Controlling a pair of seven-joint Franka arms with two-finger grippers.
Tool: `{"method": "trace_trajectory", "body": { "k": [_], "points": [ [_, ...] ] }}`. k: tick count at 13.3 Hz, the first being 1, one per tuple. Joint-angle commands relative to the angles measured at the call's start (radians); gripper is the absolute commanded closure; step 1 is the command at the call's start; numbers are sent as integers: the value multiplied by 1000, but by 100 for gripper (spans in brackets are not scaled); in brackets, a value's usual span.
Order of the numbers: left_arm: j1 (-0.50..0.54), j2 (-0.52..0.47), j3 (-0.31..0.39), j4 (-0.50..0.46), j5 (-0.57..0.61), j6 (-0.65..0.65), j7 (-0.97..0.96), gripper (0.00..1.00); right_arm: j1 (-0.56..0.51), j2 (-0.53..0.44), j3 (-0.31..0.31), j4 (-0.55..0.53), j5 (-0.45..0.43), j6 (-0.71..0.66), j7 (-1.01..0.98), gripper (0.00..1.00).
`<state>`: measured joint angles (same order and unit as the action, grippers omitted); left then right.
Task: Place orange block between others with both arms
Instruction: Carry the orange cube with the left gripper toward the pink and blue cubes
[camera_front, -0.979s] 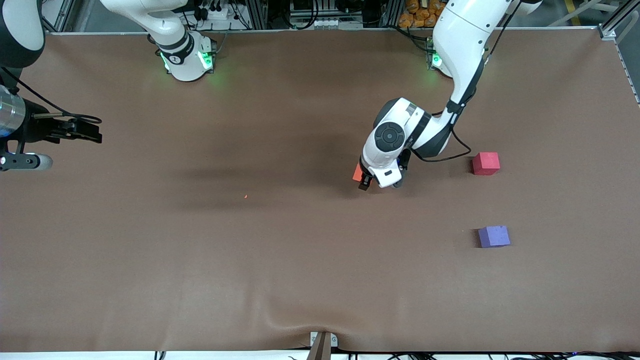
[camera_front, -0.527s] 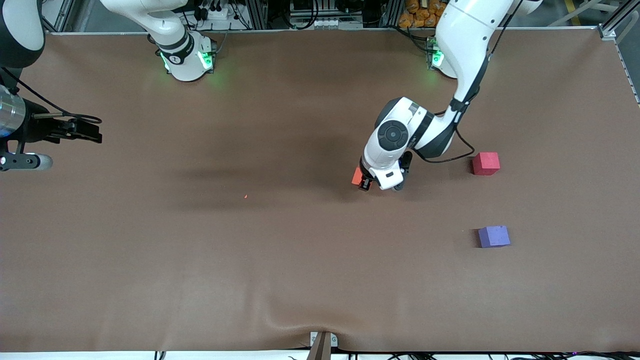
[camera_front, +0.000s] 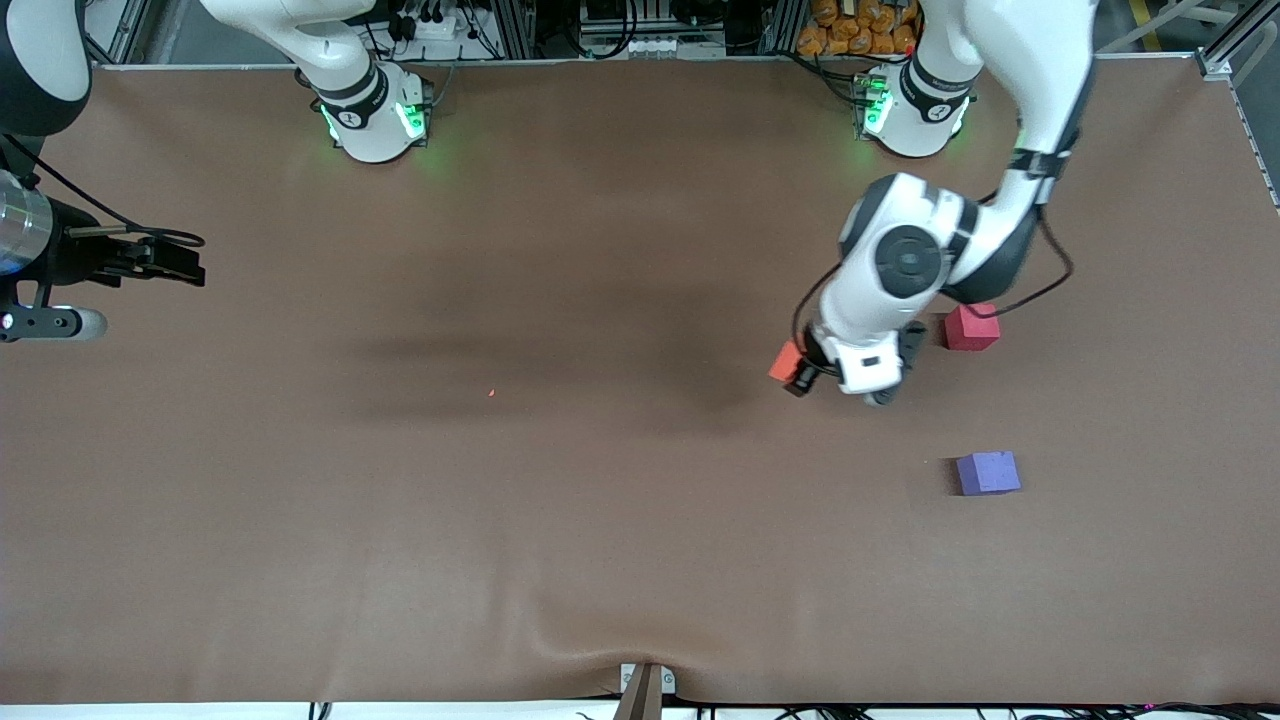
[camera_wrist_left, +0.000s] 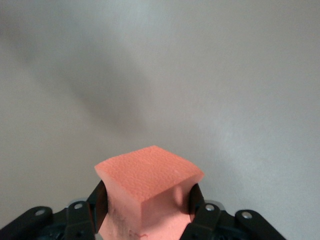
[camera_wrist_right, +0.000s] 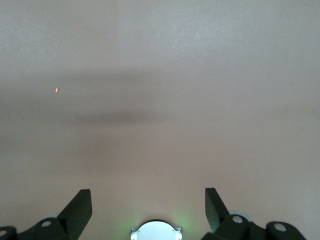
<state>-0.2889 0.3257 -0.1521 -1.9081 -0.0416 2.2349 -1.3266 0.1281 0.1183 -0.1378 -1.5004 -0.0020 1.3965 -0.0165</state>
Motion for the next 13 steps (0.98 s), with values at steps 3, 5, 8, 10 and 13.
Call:
{"method": "trace_trajectory", "body": {
  "k": [3,5,8,10,13],
  "points": [
    [160,-34,-9,-22,-122,-18,444,83,12,6,-8,17,0,-14,-2,0],
    [232,-36,-9,-22,-132,-66,605,82,13,6,-8,17,2,-14,-2,0],
    [316,-30,-9,-31,-158,-87,843,79,16,6,-8,17,2,-14,-2,0],
    [365,-24,-9,-40,-158,-90,958,78,27,6,-8,17,0,-14,0,0],
    [440,-20,-9,-55,-164,-89,1124,78,25,7,-8,17,0,-13,0,0]
  ]
}}
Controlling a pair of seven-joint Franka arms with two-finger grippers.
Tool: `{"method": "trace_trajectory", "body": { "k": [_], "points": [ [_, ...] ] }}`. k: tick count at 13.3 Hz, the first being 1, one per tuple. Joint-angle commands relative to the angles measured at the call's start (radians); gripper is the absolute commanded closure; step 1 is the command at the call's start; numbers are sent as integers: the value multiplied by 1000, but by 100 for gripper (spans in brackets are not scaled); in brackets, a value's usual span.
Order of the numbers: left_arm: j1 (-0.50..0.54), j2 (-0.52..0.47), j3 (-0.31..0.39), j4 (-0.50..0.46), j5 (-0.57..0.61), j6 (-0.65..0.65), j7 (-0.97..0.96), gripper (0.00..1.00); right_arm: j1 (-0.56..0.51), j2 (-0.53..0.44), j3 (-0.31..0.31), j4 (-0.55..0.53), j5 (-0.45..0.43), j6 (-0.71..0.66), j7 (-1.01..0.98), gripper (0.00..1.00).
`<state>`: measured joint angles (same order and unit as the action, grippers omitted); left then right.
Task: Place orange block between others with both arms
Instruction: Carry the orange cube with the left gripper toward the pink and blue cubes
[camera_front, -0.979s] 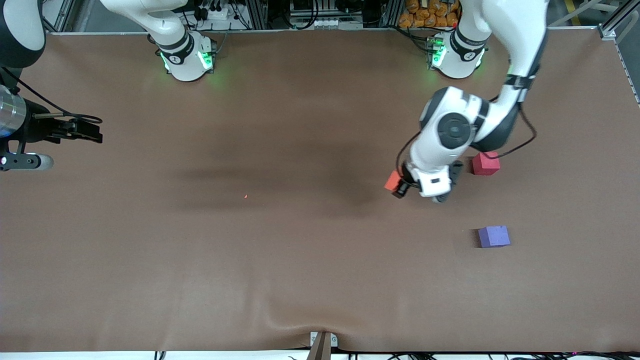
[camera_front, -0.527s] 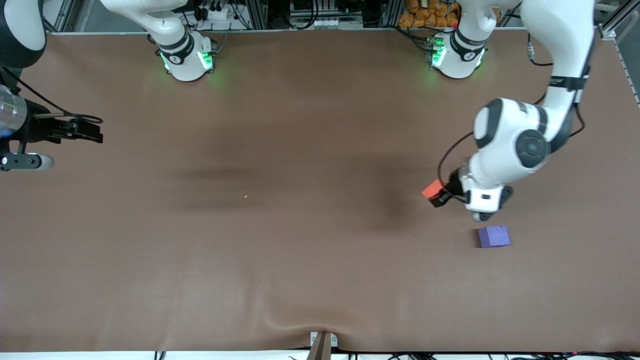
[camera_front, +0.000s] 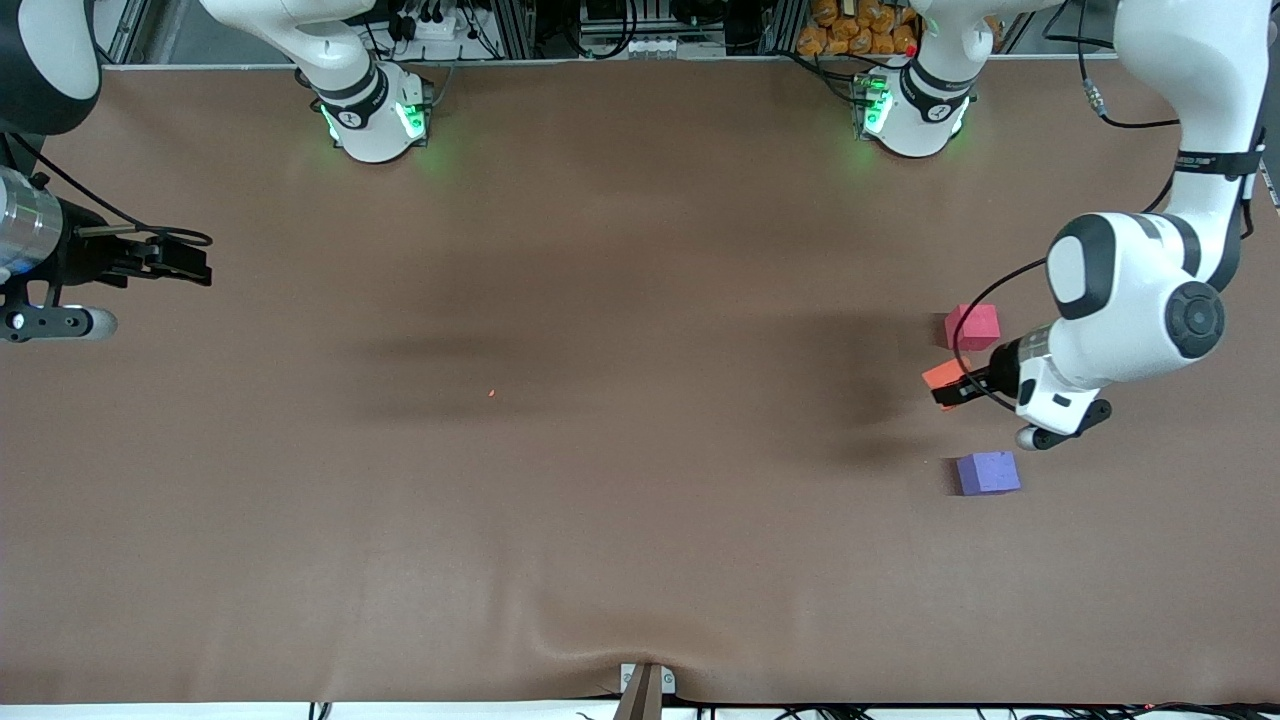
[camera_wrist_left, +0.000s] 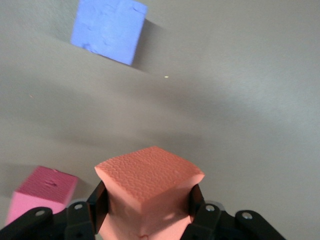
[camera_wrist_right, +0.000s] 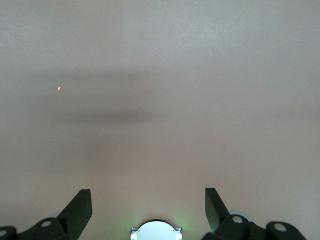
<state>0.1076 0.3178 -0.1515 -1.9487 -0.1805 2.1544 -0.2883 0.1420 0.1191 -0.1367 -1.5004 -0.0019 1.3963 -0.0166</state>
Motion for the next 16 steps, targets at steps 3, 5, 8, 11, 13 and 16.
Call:
{"method": "trace_trajectory", "body": {
  "k": [3,5,8,11,13,16],
  "points": [
    [98,30,-10,-12,-60,8,239,78,11,7,-9,17,0,-13,-2,0],
    [124,56,-10,-12,-69,34,329,78,8,7,-9,17,0,-13,-2,0],
    [136,79,-10,-13,-105,42,359,78,11,7,-11,17,0,-13,-2,0],
    [191,124,-10,-12,-166,59,509,77,2,5,-11,29,-1,-11,0,0],
    [216,150,-8,-12,-241,68,624,77,-1,4,-12,64,2,-19,-3,0],
    [234,178,-8,-3,-292,71,693,76,-8,-1,-24,110,23,-141,3,0]
  ]
}}
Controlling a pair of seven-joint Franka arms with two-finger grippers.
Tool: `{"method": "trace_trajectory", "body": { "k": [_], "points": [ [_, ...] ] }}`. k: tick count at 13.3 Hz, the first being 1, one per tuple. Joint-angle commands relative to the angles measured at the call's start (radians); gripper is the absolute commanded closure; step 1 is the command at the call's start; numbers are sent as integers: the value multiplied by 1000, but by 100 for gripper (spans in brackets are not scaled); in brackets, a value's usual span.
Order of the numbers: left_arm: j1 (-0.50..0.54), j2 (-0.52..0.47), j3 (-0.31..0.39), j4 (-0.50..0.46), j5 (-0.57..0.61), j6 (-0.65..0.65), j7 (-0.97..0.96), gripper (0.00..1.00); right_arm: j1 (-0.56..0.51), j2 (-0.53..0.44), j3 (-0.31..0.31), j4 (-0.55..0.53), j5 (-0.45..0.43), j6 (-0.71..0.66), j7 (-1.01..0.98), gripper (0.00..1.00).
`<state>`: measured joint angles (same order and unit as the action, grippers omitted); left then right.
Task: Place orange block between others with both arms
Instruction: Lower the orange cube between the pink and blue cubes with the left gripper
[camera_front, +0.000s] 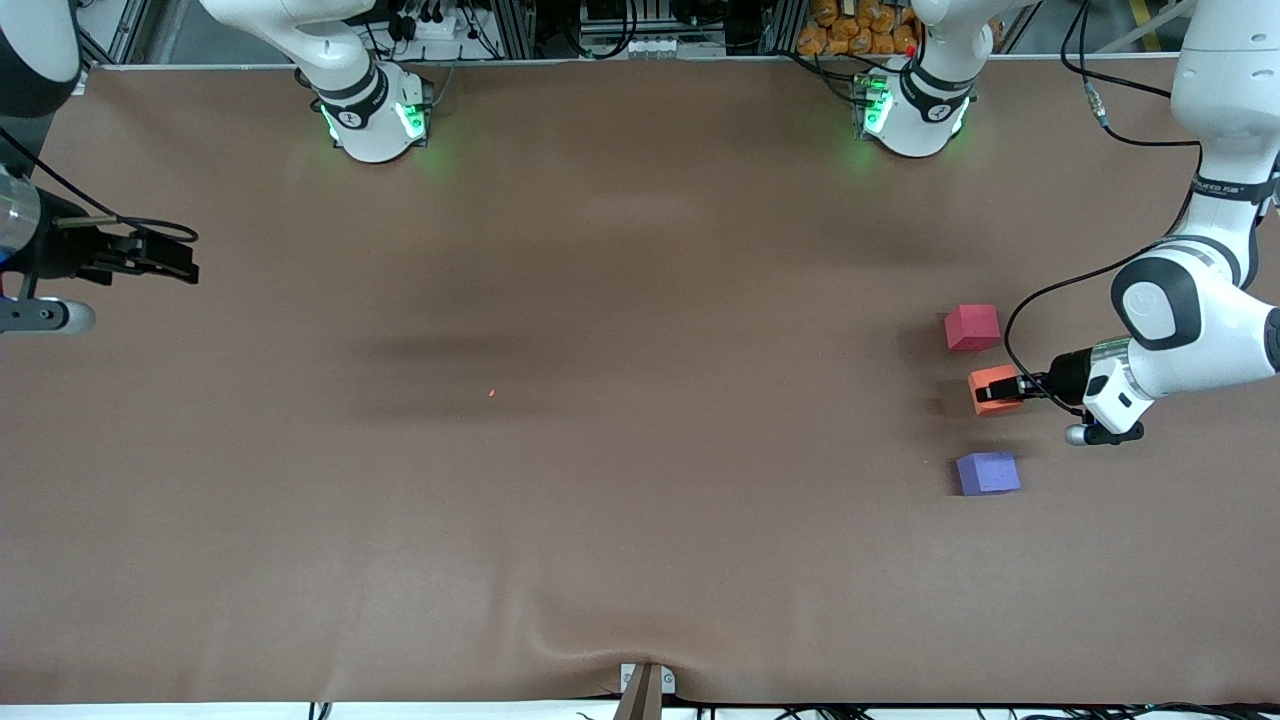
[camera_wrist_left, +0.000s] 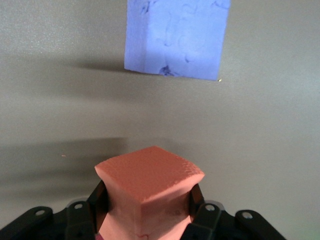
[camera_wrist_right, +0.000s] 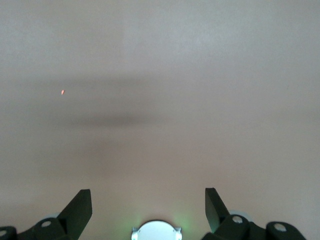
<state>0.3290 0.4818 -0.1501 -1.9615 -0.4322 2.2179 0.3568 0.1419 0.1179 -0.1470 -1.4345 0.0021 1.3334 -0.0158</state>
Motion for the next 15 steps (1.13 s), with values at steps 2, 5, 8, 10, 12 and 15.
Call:
{"method": "trace_trajectory", "body": {
  "k": [2,5,8,10,12,15],
  "points": [
    [13,32,-9,13,-97,9,100,75,-41,0,-14,52,19,-132,2,0],
    [9,52,-9,27,-123,14,123,72,-79,0,-14,52,30,-135,0,0],
    [5,67,-9,39,-119,14,126,71,-77,-4,-14,52,27,-137,3,0],
    [1,72,-9,44,-115,14,140,67,-85,-10,-14,49,30,-129,2,0],
    [1,77,-9,49,-111,14,148,59,-100,-33,-11,42,33,-122,0,0],
    [1,81,-8,52,-108,14,155,44,-90,-67,-6,37,19,-109,-1,0]
  ]
}}
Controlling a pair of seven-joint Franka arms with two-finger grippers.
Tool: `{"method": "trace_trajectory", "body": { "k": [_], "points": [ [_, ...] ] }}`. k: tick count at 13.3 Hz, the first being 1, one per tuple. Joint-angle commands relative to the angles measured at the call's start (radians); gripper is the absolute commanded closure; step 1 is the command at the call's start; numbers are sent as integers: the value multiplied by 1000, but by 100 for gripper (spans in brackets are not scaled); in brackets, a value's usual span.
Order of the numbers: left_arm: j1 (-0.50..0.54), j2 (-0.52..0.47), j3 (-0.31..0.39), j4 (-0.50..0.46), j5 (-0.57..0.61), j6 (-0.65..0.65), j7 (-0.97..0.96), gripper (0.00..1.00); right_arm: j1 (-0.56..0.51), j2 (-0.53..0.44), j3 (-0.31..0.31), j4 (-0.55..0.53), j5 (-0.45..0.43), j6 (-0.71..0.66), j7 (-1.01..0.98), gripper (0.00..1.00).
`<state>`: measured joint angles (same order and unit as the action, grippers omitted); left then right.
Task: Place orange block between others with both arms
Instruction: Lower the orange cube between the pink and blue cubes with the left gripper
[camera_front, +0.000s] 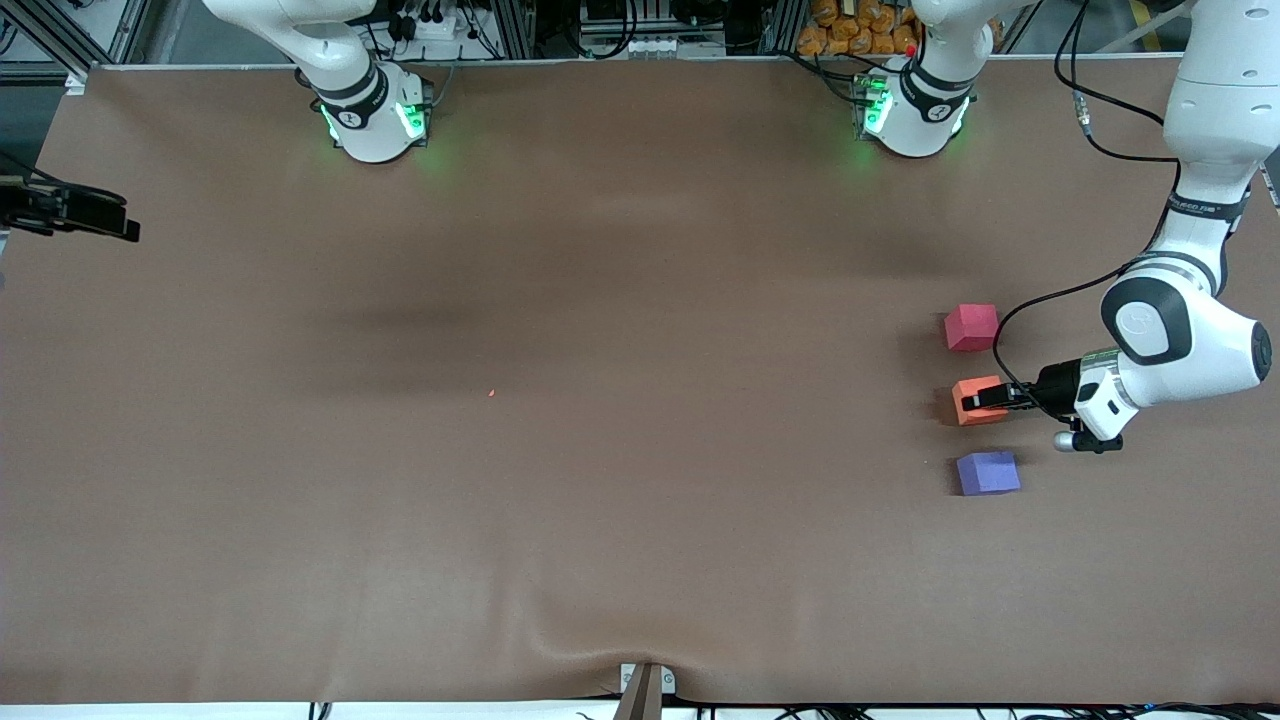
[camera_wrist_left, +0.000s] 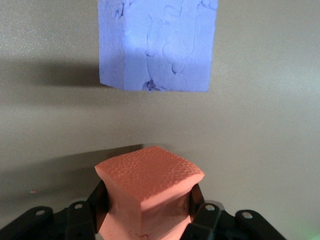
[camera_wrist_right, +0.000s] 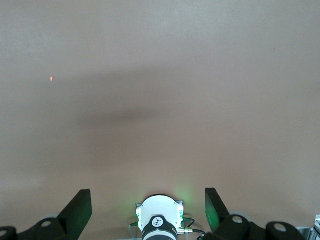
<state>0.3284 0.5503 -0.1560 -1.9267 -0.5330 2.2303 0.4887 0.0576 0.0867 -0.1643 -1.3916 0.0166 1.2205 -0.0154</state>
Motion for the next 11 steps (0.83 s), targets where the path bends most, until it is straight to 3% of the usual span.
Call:
{"method": "trace_trajectory", "body": {
  "k": [1,3,5,11],
  "points": [
    [0,13,-2,17,-7,2,24,34,-4,-36,12,-10,-3,25,-1,0],
    [4,20,-4,17,-7,2,39,19,-2,-35,12,-53,-3,136,-5,0],
    [6,19,-4,17,-7,2,39,2,-4,-35,12,-58,0,134,-6,0],
    [1,7,-2,20,-7,-8,13,0,-2,-33,14,-43,9,-1,2,0]
  ]
}}
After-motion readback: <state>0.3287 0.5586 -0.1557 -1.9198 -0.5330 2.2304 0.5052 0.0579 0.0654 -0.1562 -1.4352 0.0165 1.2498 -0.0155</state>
